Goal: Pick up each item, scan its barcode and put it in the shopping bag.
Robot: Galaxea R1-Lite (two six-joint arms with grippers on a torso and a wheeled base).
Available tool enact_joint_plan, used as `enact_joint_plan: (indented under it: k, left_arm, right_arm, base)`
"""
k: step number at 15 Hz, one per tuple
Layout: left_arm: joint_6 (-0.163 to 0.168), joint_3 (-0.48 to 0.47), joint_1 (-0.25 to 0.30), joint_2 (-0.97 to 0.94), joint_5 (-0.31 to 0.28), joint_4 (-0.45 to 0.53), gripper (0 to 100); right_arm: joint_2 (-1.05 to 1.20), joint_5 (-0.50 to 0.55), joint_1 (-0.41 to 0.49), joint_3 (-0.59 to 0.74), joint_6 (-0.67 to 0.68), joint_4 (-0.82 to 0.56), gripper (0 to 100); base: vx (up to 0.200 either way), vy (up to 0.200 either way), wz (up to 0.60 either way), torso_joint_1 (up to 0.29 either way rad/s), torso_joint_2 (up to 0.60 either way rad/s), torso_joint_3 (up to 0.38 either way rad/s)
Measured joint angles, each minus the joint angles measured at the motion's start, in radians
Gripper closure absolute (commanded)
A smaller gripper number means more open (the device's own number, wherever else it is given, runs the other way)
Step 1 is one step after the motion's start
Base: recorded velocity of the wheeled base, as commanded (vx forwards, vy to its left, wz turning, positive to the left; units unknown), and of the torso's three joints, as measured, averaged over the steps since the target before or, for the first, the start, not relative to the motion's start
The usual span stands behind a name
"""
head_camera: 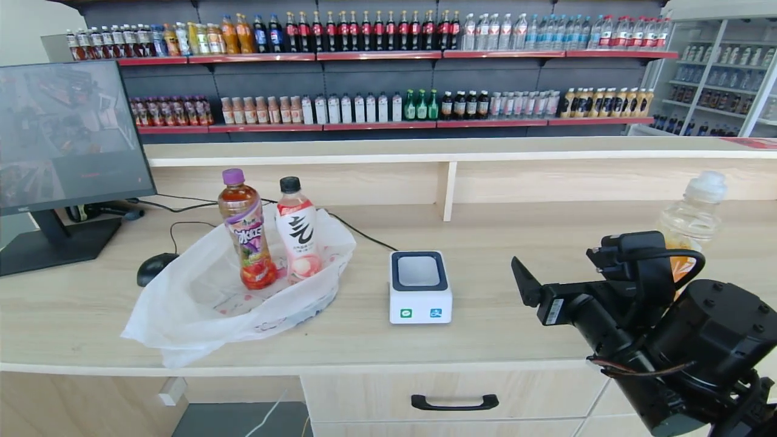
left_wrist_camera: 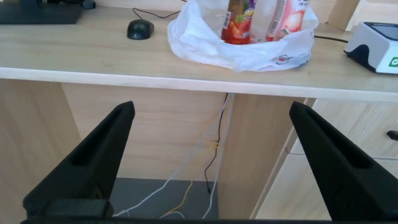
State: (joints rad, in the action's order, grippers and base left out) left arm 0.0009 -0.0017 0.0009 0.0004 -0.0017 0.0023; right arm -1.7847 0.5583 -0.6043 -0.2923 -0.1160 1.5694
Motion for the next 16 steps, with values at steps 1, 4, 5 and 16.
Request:
enact_joint_plan:
  k: [1,4,5,16]
  left_arm:
    - [0.000,0.000,0.000,0.000,0.000,0.000,0]
    - [0.000,0.000,0.000,0.000,0.000,0.001,0]
    - [-0.001,0.000,0.001,0.000,0.000,0.000,0]
    - [-0.001,0.000,-0.001,0.000,0.000,-0.001,0]
  right_arm:
    - [0.000,0.000,-0.002,0.002,0.000,0.001,0]
    - [0.002,0.000,-0.017,0.008,0.000,0.000,0]
    - [0.005,0.002,-0.038,0.009,0.000,0.001,0]
    - [0.248,0.004,-0.060,0.272,0.000,0.000,0]
  base:
    - [0.000,-0.200,0.00,0.002,0.00,0.007]
    - [0.000,0.000,0.00,0.000,0.00,0.000]
    - [0.000,0.000,0.00,0.000,0.00,0.000]
    - [0.000,0.000,0.00,0.000,0.00,0.000]
